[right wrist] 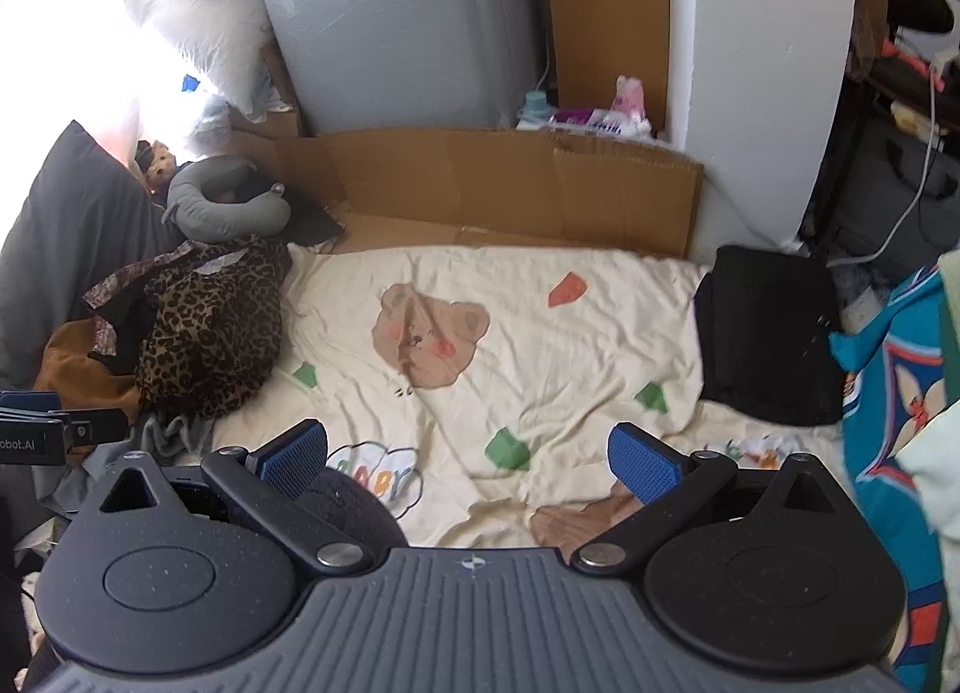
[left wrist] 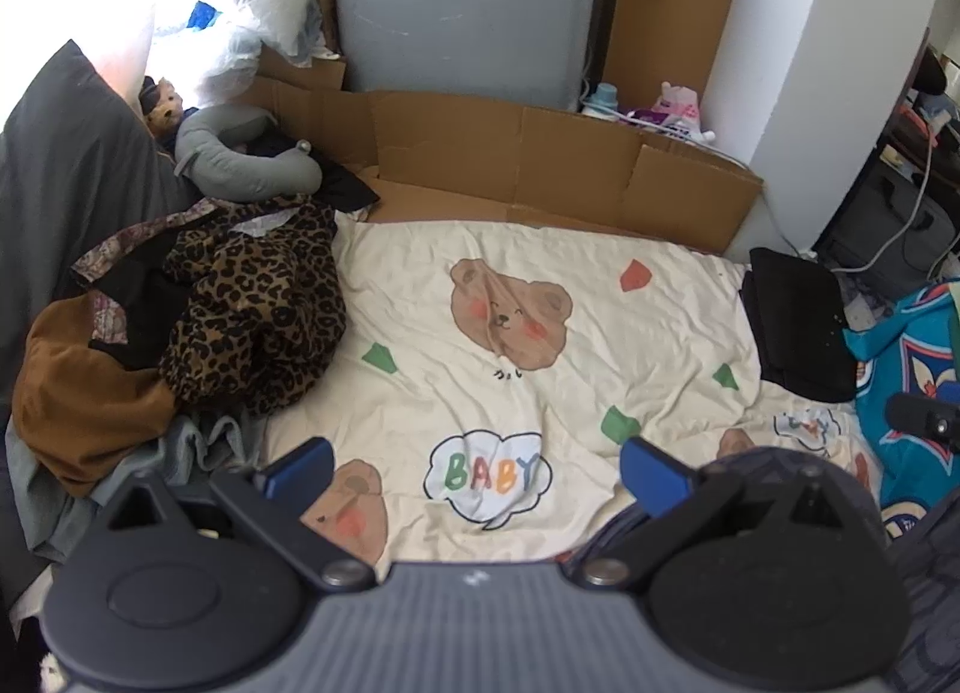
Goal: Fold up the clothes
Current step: 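Move both grippers, open, toward the clothes pile on the bed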
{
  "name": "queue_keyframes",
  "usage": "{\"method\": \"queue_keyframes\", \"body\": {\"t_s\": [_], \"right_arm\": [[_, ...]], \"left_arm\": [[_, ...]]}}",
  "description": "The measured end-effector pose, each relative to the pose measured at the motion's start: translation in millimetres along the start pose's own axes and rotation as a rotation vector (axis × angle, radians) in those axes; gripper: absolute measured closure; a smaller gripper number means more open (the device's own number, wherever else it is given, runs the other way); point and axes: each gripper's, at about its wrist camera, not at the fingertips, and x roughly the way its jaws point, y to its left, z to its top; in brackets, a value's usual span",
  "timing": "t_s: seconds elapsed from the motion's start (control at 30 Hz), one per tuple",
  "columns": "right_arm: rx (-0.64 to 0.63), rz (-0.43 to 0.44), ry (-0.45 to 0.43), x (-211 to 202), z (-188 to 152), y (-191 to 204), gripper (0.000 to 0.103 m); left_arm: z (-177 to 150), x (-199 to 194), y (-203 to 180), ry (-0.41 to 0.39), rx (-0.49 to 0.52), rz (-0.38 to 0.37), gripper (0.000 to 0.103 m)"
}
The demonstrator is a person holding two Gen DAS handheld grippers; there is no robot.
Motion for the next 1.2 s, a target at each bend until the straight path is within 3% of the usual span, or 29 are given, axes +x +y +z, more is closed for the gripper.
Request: {"method": "queue_keyframes", "body": {"t_s": [0.2,0.33,1.2], "right_arm": [[-0.019,-0.015,0.007,8.6,-7.9,18.0,0.000],[0.032,0.050,0.014,11.2,-4.3,0.1,0.000],[-0.011,0.053,0.003,16.5,-7.3,7.9,0.000]], "left_arm": [[-0.5,5.3,1.7,0.014,-0.012,0.001,0.001],[-0.6,4.4,3.7,0.009,-0.016,0.008,0.001],[-6.0,7.4,11.5,0.018,-0.014,0.008,0.001]]}}
